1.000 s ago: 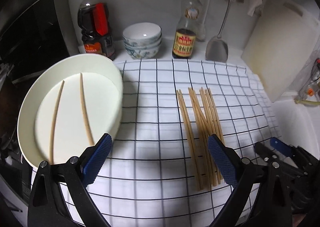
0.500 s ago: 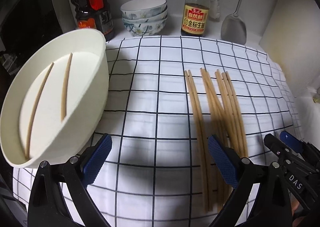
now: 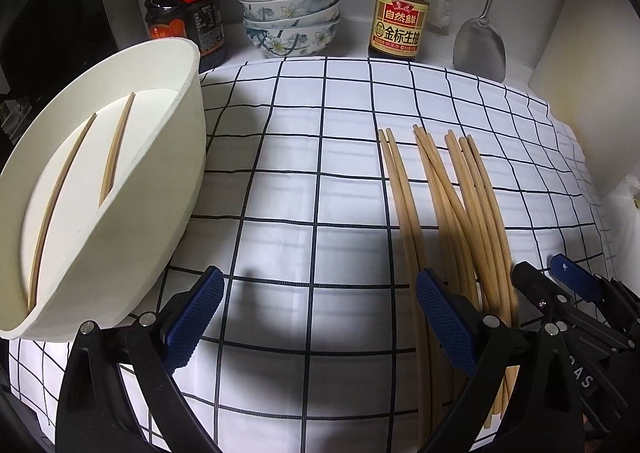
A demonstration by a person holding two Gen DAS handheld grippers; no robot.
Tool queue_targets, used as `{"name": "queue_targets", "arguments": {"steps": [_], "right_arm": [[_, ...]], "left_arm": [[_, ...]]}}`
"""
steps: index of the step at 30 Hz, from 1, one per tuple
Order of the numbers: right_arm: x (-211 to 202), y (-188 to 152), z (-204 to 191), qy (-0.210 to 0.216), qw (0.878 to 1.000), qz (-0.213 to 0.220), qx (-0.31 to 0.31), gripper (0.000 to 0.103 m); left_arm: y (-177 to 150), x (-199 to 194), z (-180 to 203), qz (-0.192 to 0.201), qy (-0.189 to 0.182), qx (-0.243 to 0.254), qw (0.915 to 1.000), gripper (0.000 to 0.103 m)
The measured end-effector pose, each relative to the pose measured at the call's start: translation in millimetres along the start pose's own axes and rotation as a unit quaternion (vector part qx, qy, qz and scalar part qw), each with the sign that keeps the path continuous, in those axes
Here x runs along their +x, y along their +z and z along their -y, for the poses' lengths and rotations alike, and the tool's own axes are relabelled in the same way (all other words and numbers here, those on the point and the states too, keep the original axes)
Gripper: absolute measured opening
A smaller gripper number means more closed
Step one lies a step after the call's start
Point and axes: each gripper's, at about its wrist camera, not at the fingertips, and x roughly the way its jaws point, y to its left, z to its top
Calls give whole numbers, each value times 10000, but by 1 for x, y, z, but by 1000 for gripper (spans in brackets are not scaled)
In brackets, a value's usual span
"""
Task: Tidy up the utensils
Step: 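Close the right tool on another wooden chopstick on the cloth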
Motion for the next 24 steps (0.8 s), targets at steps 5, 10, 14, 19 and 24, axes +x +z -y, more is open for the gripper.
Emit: {"name": "queue_targets", "arguments": {"steps": [5,10,14,19,24], "right_arm": [[2,0,-3,-63,9998,42,-162,52],[2,1,-8,-142,9990,67,-424,52],[2,0,-8,-140,9984,48,-540,52],[2,1,-4,-127,9984,27,-549,51],[1,1,3,-273,9986,33,-458,49]], "left_arm": [[-1,3,1,-35,28,6,10000,95],[-1,3,2,-32,33,1,10000,95],[-1,5,5,-54,39,17,10000,95],[0,8,8,-80,49,77,9999,95],[0,11,12,-110,49,170,9998,95]]}}
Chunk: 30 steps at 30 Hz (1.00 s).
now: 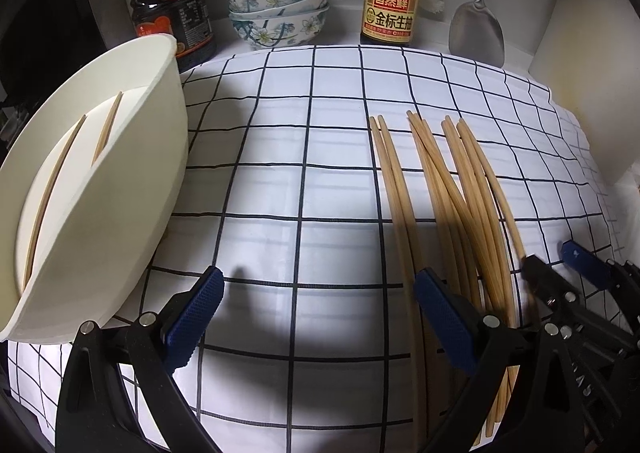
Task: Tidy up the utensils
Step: 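Close the right tool on another wooden chopstick on the cloth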
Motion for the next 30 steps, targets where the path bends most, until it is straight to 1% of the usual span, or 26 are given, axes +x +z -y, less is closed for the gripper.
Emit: {"name": "queue_targets", "arguments": {"steps": [4,8,11,15,19,23,26,28,29,30], "right_arm": [[-1,-1,9,-53,10000,-10,77,49],[-2,-2,15,-20,9999,7,112,49],[-2,-3,15,-2,9999,11,111,49],[-2,-3,11,12,10000,2,77,49],[2,-2,10,-11,10000,-10,69,49],[6,0,12,3,10000,5,82,49],[8,2,11,-9,10000,37,39,49],[9,3,8,-18,10000,60,-43,49],[9,3,7,-23,9999,71,-85,49],[9,3,5,-20,9999,81,-143,47]], "left_arm": [[0,0,0,29,-13,3,10000,95],[1,0,1,79,83,41,9999,95],[0,0,1,109,82,99,9999,95],[-2,5,2,-51,87,158,9998,95],[0,7,0,-64,50,30,10000,96],[3,9,4,-36,51,51,10000,95],[4,7,7,-14,-36,12,10000,85],[4,4,12,47,-97,118,9999,71],[4,3,14,62,-121,158,9998,67],[4,1,17,73,-162,192,9997,60]]}}
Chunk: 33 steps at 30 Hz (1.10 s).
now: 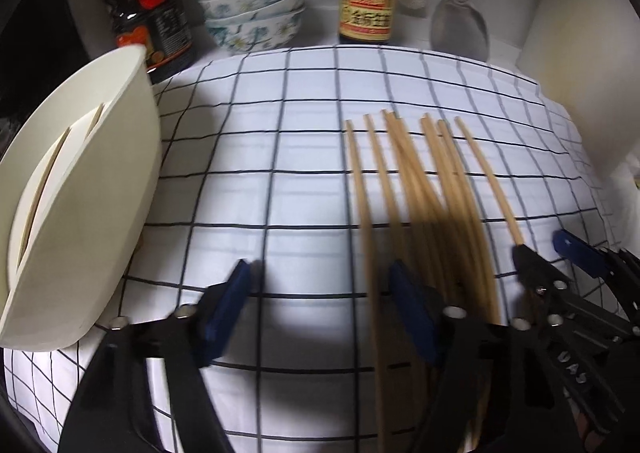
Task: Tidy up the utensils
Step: 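Close the right tool on another wooden chopstick on the cloth, then carry the chopstick into the white bowl and open the right tool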
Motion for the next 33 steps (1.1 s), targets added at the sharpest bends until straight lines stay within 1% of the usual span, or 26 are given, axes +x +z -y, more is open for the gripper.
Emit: {"name": "queue_targets", "arguments": {"steps": [1,2,4,5,6,7,8,9,14,19,22,28,33], "right_arm": [[0,0,-2,71,10000,-4,-39,44],[0,0,-3,126,9999,-8,-59,36],[-1,0,-7,153,9998,-2,-158,29],[-2,0,-10,178,9996,-5,-210,23],[-2,0,-11,207,9995,-12,-227,18],[-2,1,-12,227,9995,-19,-221,16],[-2,1,-12,230,9995,-26,-211,10],[-2,1,-11,235,9995,-36,-184,7],[-4,-1,-5,393,9992,-111,32,6],[-13,-5,0,528,9981,-177,257,6],[-22,-5,-1,524,9981,-161,297,6],[-48,4,-3,588,9978,-44,311,6],[-73,15,-7,737,9968,167,268,6]], "left_arm": [[0,-1,2,8,-21,27,10000,54],[-1,-2,4,17,-40,52,10000,51],[-1,-3,7,26,-86,92,9999,34],[-1,-4,8,18,-112,108,9999,30],[-1,-4,8,12,-125,115,9999,22],[-1,-4,8,6,-130,107,9999,14],[0,-4,7,7,-131,90,9999,10],[-1,-4,5,14,-156,54,9999,8],[-1,-4,3,-25,-236,10,9997,7],[-3,-7,0,-172,-366,-87,9991,7],[-4,-14,-3,-194,-440,-104,9988,7],[4,-42,-6,-71,-514,-98,9986,7],[17,-76,-12,162,-516,-143,9984,7]]}}
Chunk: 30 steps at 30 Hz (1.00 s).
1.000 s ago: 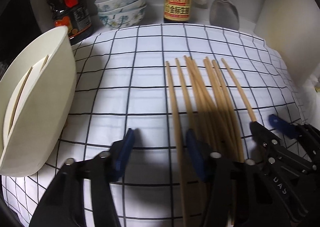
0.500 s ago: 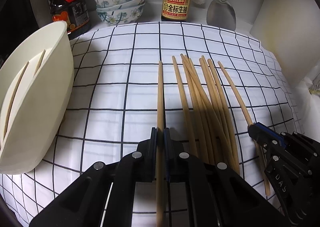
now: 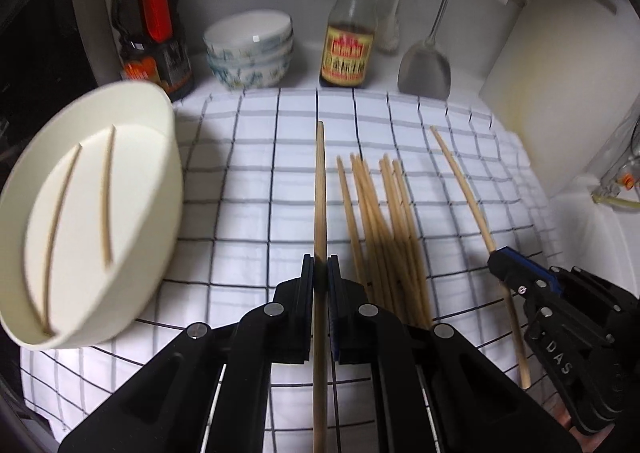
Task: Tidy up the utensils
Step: 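Carry the chopstick into the white bowl and open the right tool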
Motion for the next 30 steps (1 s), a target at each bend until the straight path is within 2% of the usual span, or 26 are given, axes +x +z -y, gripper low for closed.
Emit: {"name": "queue_targets", "arguments": {"steps": [8,16,22,30], "right_arm": [[-25,23,-36,253,9990,178,-321,6],[-16,54,-114,447,9981,299,-293,6],[15,77,-185,605,9972,214,-374,6],[58,98,-249,881,9942,-52,-619,6]], "left_arm": [[15,-50,-23,347,86,-245,9991,7],[35,-74,-104,540,246,-350,9976,7],[46,-66,-187,545,409,-485,9965,7],[47,-33,-249,227,509,-777,9954,7]]}}
